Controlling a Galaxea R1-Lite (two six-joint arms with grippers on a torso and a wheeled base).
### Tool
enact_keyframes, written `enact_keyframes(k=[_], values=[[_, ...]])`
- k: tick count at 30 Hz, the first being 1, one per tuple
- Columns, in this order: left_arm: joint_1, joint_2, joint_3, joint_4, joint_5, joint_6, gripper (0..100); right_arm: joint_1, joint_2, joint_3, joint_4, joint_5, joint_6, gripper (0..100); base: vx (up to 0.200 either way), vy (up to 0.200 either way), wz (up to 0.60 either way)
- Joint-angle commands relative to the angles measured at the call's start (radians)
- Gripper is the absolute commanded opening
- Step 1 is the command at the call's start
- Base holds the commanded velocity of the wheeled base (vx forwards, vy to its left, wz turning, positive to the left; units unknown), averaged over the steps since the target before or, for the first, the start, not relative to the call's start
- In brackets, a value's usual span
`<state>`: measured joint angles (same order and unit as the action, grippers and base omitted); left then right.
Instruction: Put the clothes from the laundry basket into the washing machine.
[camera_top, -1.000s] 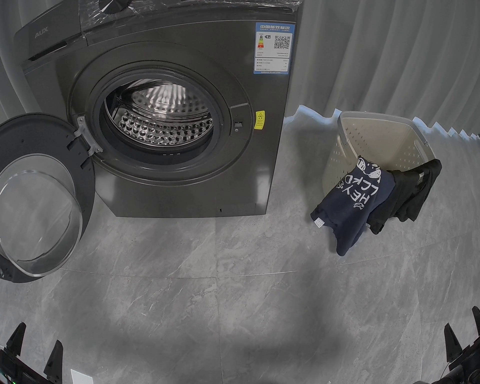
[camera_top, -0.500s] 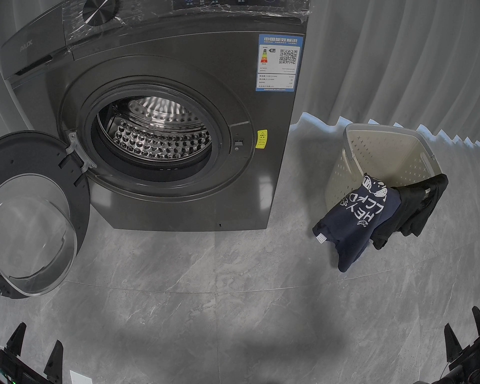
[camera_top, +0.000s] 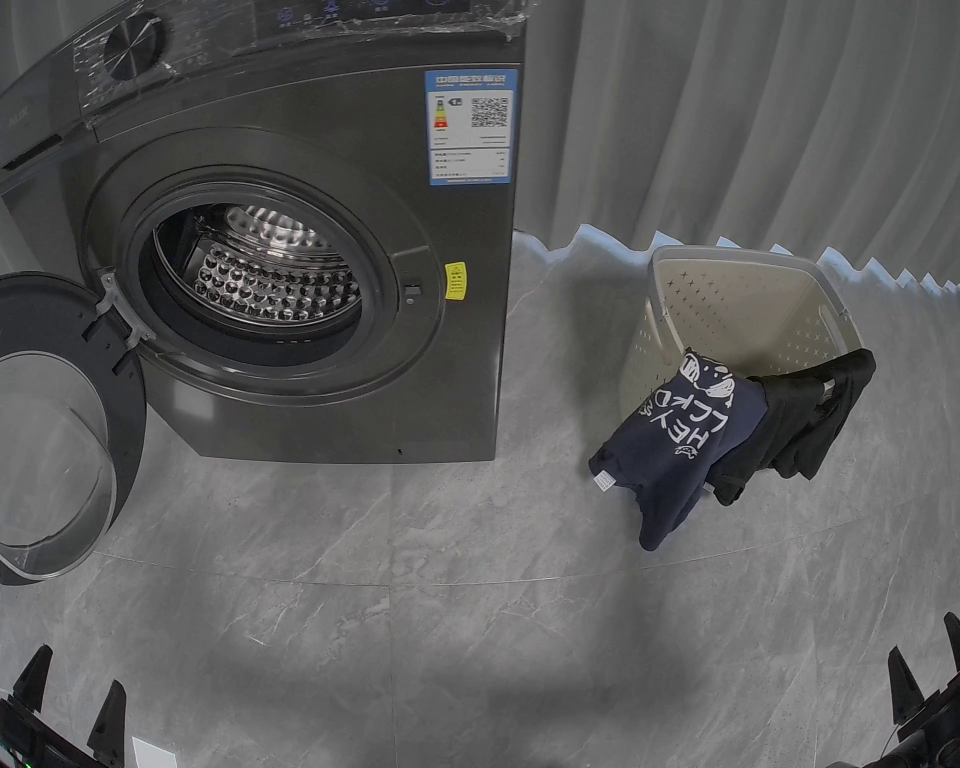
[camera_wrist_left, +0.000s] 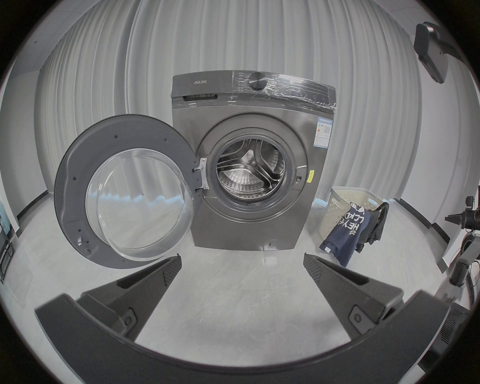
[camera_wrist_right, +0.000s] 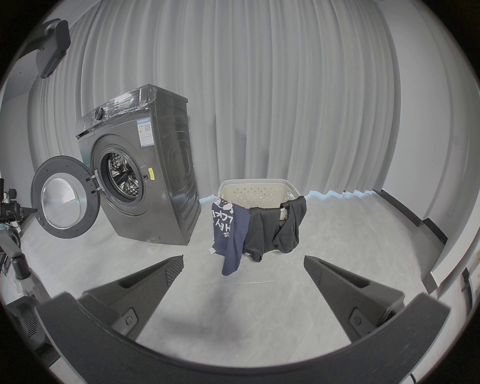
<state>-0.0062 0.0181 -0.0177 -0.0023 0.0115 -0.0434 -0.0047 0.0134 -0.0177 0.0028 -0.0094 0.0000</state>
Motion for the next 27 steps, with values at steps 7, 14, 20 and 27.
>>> enact_keyframes(k=[7,14,20,27], values=[[0.000,-0.015,0.018,-0.001,0.005,-0.001,100,0.000,-0.013,0.016,0.000,0.000,0.000,100,0.000,-0.200,0.00],[0.000,-0.015,0.018,-0.001,0.005,-0.003,100,0.000,-0.013,0.016,0.000,0.000,0.000,100,0.029,0.000,0.00],[0.000,-0.015,0.018,-0.001,0.004,-0.003,100,0.000,-0.013,0.016,0.000,0.000,0.000,100,0.200,0.000,0.00],[0.000,-0.015,0.016,-0.001,0.005,-0.003,100,0.000,-0.013,0.016,0.000,0.000,-0.002,100,0.057,-0.057,0.00]])
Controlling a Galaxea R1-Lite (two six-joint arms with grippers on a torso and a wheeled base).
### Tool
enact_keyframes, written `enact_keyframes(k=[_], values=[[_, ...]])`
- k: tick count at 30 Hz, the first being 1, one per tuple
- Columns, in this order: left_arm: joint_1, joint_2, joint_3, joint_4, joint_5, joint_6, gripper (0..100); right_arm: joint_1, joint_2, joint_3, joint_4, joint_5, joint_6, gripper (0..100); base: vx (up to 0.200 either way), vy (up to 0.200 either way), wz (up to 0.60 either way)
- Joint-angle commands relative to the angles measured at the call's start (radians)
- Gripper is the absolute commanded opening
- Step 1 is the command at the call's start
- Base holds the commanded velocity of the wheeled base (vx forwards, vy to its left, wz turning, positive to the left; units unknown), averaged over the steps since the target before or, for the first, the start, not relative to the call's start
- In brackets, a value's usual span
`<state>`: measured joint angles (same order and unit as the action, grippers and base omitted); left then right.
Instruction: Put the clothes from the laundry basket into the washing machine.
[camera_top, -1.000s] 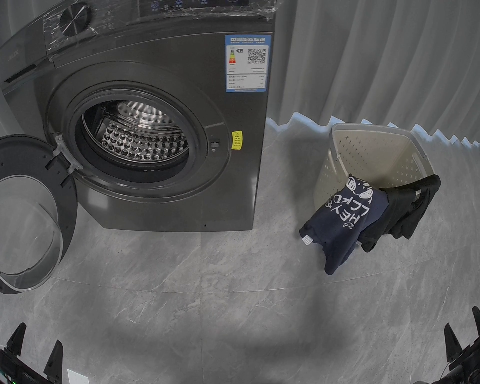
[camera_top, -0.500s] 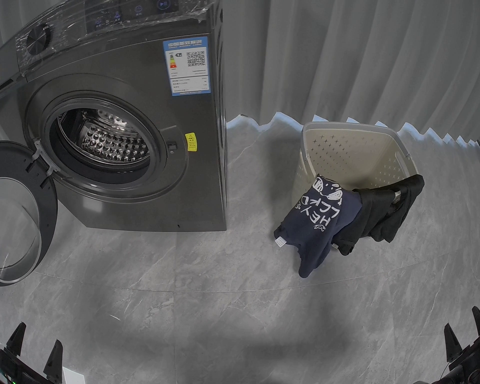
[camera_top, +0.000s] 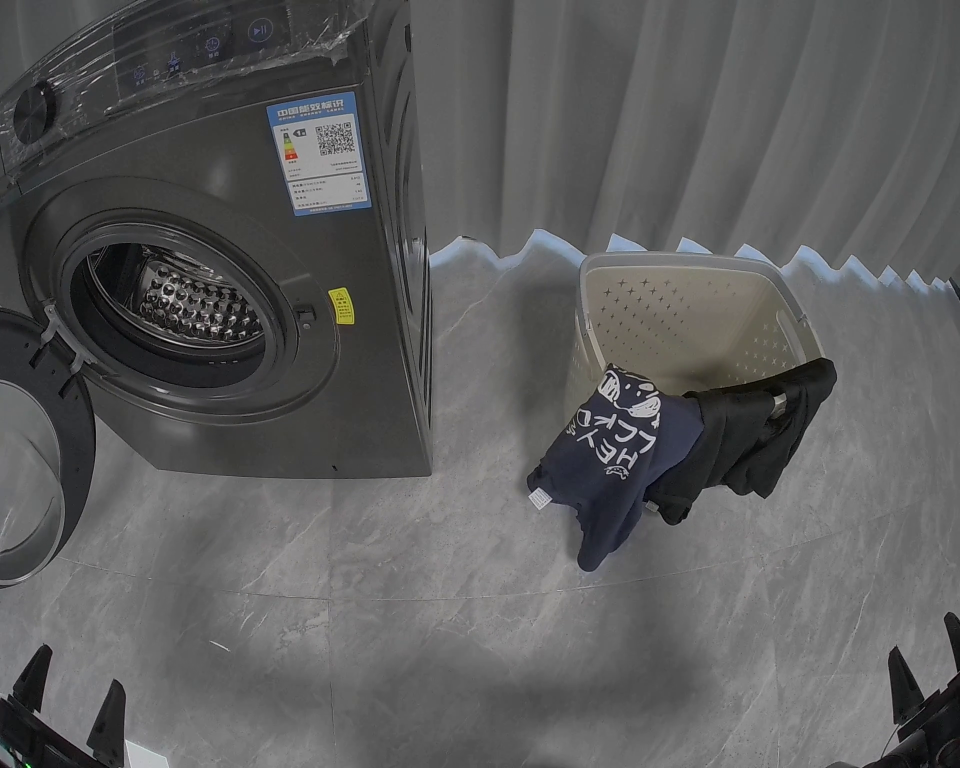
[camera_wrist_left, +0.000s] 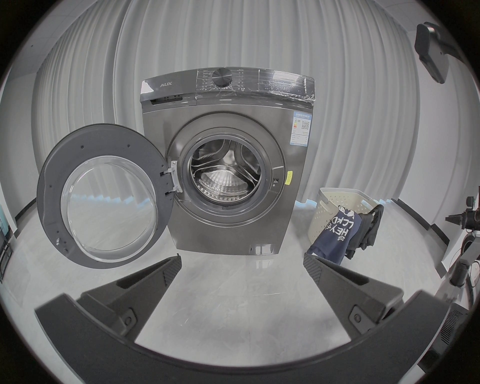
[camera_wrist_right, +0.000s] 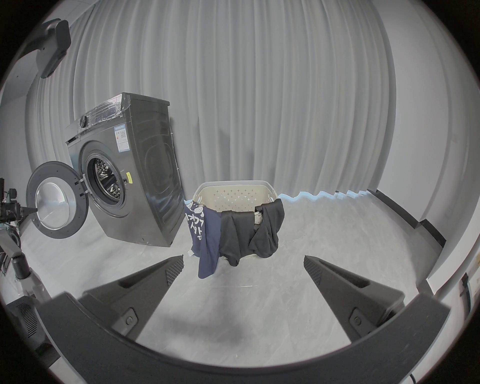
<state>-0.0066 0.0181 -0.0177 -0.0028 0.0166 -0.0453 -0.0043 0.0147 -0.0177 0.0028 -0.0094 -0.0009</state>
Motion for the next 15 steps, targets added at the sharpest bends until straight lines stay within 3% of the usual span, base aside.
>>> enact_keyframes(k=[1,15], values=[[0.000,-0.015,0.016,0.000,0.000,-0.001,100,0.000,-0.015,0.016,0.000,0.000,-0.001,100,0.000,-0.200,0.00],[0.000,-0.015,0.016,0.000,0.000,-0.001,100,0.000,-0.015,0.016,0.000,0.000,-0.001,100,0.000,-0.200,0.00]])
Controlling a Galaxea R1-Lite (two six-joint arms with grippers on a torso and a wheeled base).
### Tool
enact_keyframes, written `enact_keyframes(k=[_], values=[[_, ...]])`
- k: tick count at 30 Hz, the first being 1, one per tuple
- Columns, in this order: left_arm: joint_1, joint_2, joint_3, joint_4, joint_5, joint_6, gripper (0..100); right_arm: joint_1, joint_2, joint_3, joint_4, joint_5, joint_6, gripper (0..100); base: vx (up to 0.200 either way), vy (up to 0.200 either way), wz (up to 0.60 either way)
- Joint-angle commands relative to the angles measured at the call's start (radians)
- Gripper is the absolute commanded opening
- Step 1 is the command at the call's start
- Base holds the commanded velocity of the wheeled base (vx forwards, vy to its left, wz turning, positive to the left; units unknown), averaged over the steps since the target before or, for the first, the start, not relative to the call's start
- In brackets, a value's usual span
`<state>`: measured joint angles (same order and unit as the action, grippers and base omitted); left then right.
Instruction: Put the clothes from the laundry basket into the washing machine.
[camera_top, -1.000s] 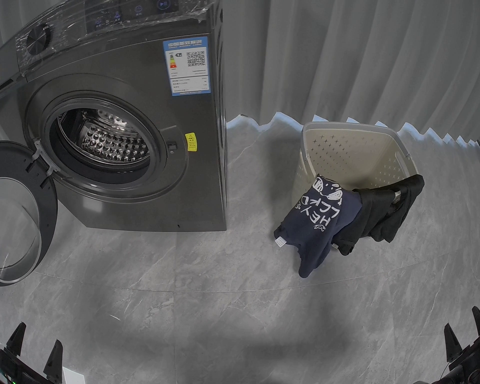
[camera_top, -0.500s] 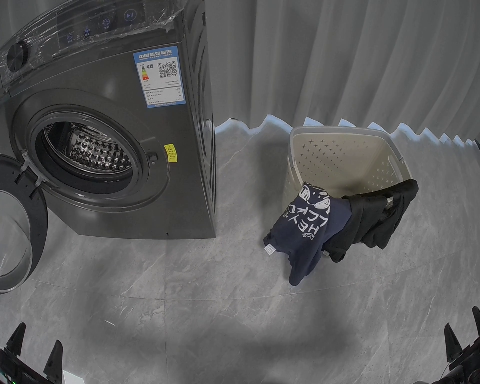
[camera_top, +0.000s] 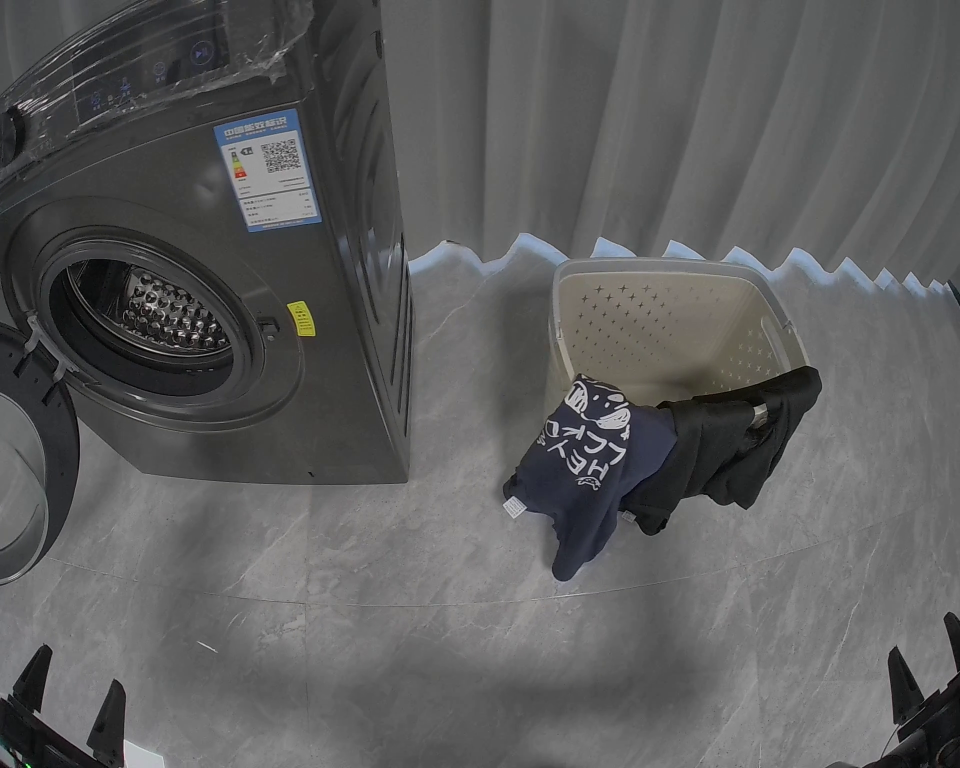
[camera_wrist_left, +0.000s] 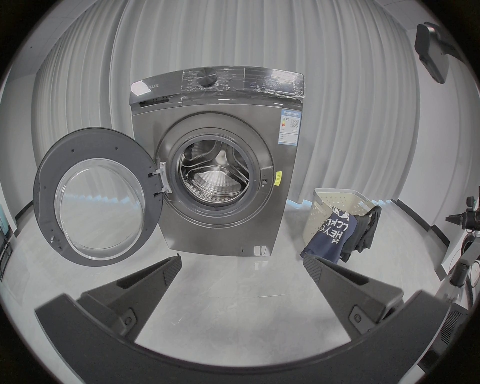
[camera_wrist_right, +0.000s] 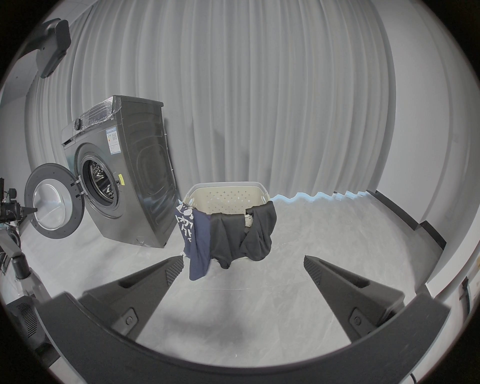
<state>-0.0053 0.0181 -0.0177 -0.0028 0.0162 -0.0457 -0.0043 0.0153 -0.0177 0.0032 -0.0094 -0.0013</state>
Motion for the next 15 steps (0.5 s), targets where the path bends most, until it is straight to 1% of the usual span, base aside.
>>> enact_keyframes(k=[1,14,15], values=[[-0.001,-0.015,0.016,0.000,-0.001,0.000,100,0.000,-0.015,0.016,0.000,0.000,0.000,100,0.000,-0.200,0.00],[-0.001,-0.015,0.016,0.000,0.001,0.000,100,0.000,-0.015,0.016,0.000,0.000,0.000,100,0.000,-0.200,0.00],[-0.001,-0.015,0.016,0.000,0.001,0.000,100,0.000,-0.015,0.016,0.000,0.000,0.000,100,0.000,0.000,0.00]])
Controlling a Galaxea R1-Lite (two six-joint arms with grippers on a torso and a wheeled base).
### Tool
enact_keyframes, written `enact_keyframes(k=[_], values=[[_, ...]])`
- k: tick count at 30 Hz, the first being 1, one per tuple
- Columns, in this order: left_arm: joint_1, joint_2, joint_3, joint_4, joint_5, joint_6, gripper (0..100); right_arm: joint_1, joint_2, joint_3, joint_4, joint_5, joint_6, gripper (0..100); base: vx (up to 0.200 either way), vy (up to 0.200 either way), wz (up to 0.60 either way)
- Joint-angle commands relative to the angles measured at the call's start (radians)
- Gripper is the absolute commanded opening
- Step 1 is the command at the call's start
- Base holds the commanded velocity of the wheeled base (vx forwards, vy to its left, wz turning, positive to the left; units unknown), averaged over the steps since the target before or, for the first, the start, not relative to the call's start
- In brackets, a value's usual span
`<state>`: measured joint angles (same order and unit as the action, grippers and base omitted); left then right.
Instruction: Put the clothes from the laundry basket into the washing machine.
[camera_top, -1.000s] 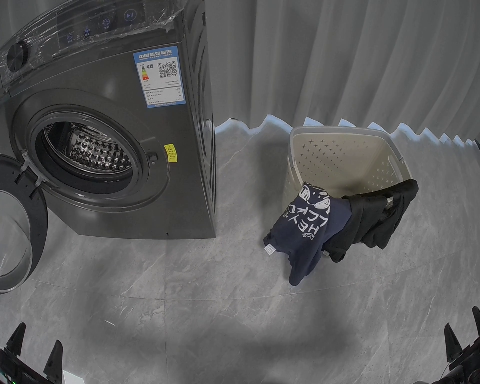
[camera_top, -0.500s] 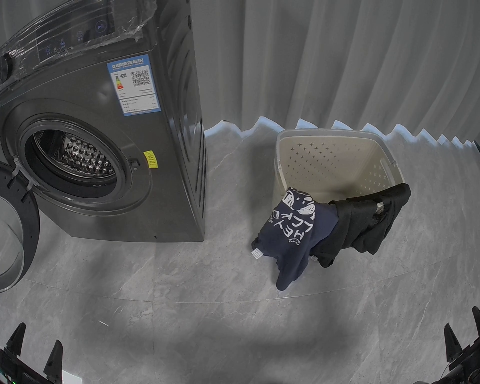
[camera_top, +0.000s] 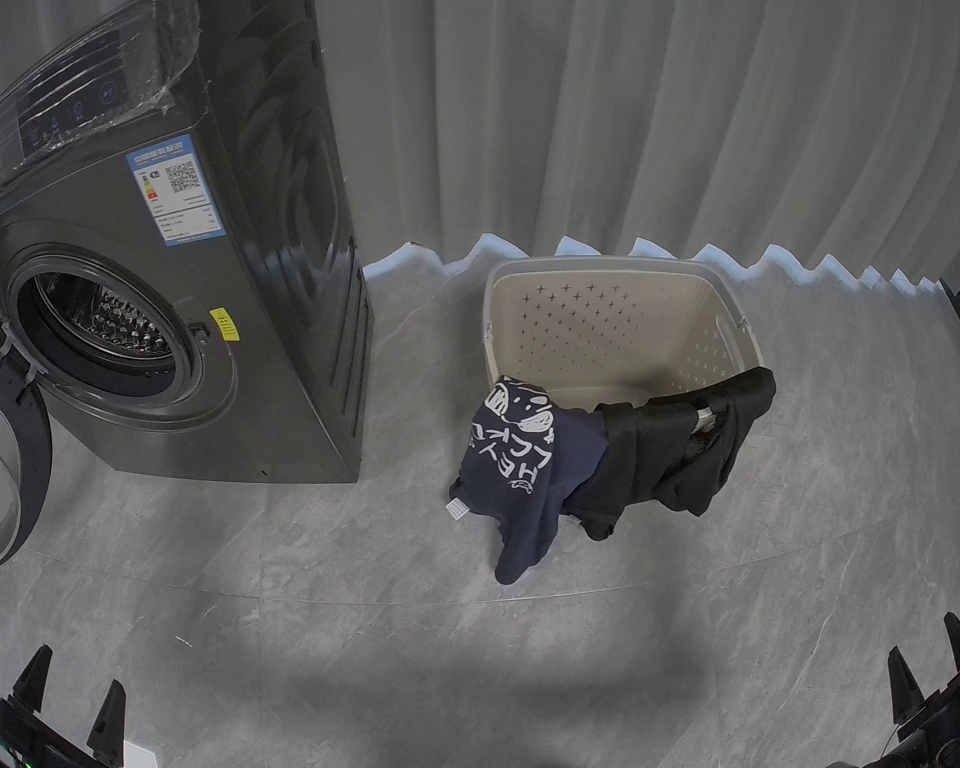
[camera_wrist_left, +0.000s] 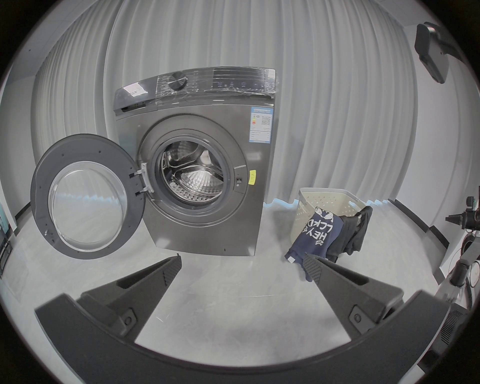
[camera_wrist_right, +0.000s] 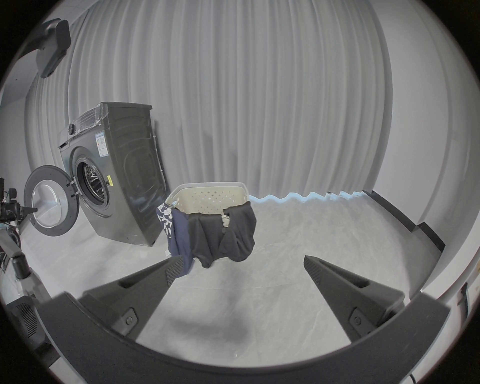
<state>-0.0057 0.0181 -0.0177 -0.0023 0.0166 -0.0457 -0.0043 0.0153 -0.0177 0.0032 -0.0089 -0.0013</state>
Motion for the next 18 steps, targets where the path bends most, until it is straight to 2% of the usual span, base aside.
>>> enact_keyframes(k=[1,7,18], values=[[0.000,-0.015,0.016,-0.001,0.000,0.000,100,0.000,-0.015,0.016,0.000,0.000,0.000,100,0.000,0.000,0.00],[0.000,-0.015,0.016,-0.001,0.000,0.000,100,0.000,-0.015,0.016,0.000,0.000,0.000,100,0.000,0.000,0.00],[0.000,-0.015,0.016,-0.001,0.000,0.000,100,0.000,-0.015,0.016,0.000,0.000,0.000,100,0.000,-0.200,0.00]])
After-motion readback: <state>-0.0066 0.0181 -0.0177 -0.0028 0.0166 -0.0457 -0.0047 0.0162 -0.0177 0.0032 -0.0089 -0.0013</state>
